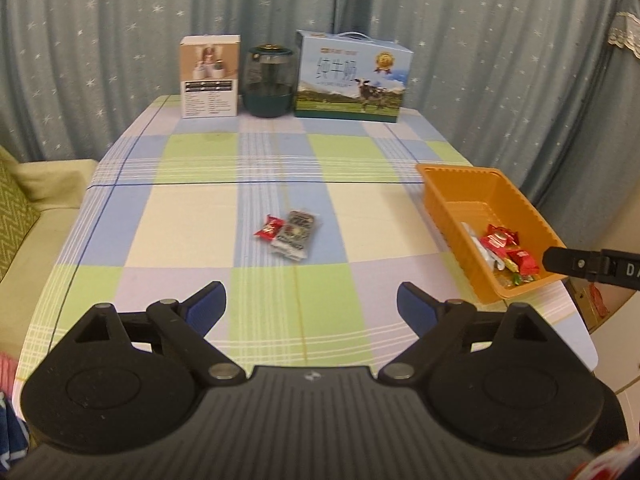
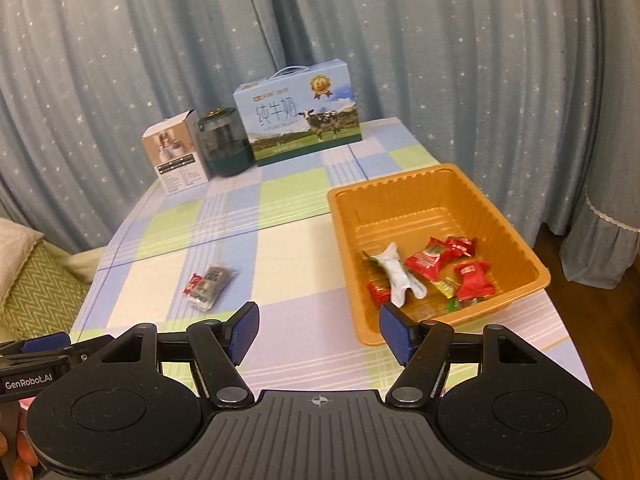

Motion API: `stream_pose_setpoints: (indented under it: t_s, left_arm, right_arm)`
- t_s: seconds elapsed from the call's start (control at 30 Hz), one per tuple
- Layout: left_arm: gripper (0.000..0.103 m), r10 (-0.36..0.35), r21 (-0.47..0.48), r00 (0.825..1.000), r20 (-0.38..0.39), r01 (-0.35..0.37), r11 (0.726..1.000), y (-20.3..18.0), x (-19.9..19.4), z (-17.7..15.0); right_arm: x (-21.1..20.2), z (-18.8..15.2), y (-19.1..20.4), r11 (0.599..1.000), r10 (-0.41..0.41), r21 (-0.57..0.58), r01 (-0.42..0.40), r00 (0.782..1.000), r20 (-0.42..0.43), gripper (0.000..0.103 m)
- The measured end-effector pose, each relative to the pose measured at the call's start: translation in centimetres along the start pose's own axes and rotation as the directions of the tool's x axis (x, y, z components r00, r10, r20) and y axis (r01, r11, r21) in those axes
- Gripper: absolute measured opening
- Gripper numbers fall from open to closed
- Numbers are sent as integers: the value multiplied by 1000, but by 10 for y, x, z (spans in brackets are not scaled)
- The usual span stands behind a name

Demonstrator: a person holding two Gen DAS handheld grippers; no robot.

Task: Organize snacks
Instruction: 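Lift both open grippers out of the tray and pull back, then move both grippers toward the clear packet and small red candy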

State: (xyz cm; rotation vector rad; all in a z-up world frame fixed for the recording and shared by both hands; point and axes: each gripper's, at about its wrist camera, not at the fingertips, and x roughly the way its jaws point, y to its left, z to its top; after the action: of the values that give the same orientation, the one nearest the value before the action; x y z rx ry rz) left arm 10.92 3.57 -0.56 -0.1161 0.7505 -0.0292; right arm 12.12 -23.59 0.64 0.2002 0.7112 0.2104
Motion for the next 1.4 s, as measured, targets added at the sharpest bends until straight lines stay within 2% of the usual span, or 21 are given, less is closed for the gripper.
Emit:
stream_pose_setpoints:
  t_s: [0.33,0.57,0.83,1.33,1.37,1.4]
  left_arm:
    - [91,24,-32,1000,1,-24,999,23,3,3]
    - [92,58,-33,998,-11,-59,998,46,19,7]
    - [92,96,-3,995,-25,-96,995,75,60,19]
    - [92,104,-21,993,-53,-105,994,125,153,34]
    - [92,107,-20,993,-51,-108,994,127,158,35]
    - [92,110,-19,993,-49,-111,994,128,163,35]
  right_arm:
    - [12,-1,20,999,26,-28,-27,999,-18,67]
    - [39,0,39,998,49,-37,-50,998,-42,67]
    - [89,3,63,997,73,-31,-76,994,-79,67]
    - [201,3,112,992,99,-63,-109,985,-144,67]
    - [209,3,114,992,99,-64,-109,984,-149,65]
    - [216,3,116,992,99,-65,-110,983,-153,58]
